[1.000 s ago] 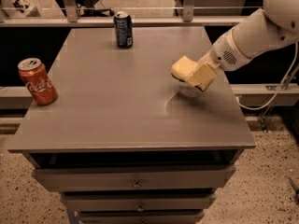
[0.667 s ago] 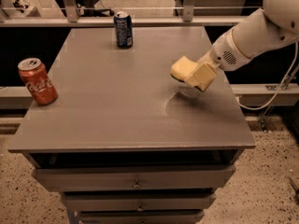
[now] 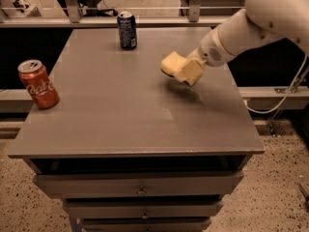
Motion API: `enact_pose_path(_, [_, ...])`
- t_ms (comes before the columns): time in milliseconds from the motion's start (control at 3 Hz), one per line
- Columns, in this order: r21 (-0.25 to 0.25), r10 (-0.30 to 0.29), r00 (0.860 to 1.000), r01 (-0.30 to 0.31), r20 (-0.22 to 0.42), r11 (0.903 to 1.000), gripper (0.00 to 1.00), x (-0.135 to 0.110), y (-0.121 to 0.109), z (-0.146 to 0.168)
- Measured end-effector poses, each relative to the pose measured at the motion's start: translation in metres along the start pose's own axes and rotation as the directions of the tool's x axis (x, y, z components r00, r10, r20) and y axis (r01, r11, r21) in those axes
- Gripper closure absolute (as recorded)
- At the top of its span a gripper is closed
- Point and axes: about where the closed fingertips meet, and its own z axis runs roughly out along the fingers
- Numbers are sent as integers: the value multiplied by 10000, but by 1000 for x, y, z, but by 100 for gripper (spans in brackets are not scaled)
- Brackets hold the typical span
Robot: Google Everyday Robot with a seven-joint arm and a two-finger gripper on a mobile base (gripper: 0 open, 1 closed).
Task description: Move sponge near pepsi can
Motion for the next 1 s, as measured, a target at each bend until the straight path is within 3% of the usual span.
enact_pose_path(333, [35, -227, 9990, 226, 381, 9997, 100, -41, -25, 47])
enact_pose_path(1000, [437, -570, 9966, 545, 594, 9976, 100, -97, -57, 98])
